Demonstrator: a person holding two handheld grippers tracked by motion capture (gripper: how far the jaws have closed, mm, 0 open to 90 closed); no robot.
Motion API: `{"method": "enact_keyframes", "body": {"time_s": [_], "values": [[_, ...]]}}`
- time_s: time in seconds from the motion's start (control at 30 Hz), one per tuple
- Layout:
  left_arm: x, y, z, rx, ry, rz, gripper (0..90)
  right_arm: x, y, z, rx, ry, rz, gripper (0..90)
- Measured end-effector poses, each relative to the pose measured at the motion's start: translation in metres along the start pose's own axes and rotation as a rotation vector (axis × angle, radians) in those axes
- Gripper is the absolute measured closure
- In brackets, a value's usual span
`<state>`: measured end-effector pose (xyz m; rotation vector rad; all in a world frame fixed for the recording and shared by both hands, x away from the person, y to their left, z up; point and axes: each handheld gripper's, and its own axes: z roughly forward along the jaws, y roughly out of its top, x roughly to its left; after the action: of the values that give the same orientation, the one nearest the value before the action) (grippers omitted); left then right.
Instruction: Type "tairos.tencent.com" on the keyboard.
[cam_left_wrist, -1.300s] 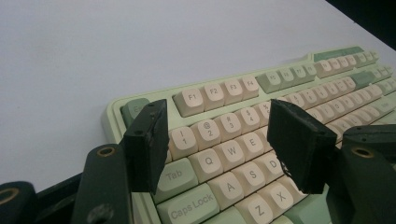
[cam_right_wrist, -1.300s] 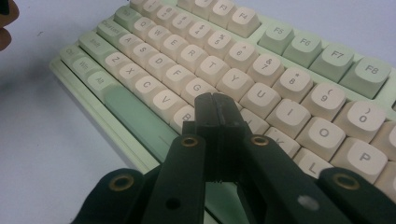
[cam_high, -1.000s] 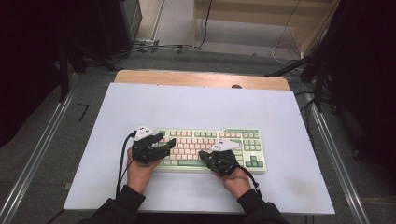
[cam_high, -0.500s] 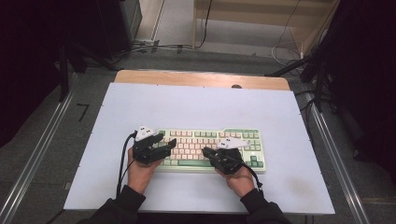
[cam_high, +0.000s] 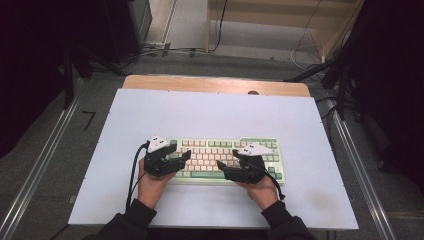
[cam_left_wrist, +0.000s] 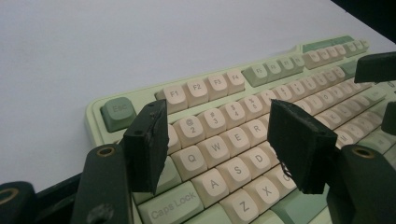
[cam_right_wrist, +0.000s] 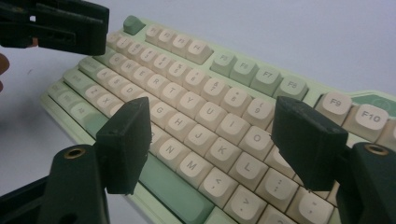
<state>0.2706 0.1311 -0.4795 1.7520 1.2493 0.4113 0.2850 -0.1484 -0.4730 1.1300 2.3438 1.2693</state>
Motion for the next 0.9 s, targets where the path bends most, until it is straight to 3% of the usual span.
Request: {"method": "enact_keyframes", "body": {"time_s": [0.4, 0.43, 0.53, 0.6, 0.9], "values": [[-0.010, -0.003, 0.004, 0.024, -0.024, 0.032, 43.8, -0.007, 0.001, -0.005, -0.010, -0.014, 0.028, 26.6], [-0.011, -0.004, 0.004, 0.022, -0.034, 0.034, 47.9, -0.007, 0.001, -0.005, -0.011, -0.013, 0.028, 26.6], [-0.014, -0.005, 0.005, 0.031, -0.118, 0.050, 75.2, -0.008, 0.001, -0.005, -0.010, -0.015, 0.028, 26.7], [-0.017, -0.006, 0.007, 0.049, -0.149, 0.060, 88.4, -0.008, 0.001, -0.005, -0.011, -0.016, 0.026, 26.6], [-0.027, -0.011, 0.015, 0.107, -0.164, 0.092, 90.0, -0.008, 0.001, -0.006, -0.009, -0.019, 0.033, 26.6]]}}
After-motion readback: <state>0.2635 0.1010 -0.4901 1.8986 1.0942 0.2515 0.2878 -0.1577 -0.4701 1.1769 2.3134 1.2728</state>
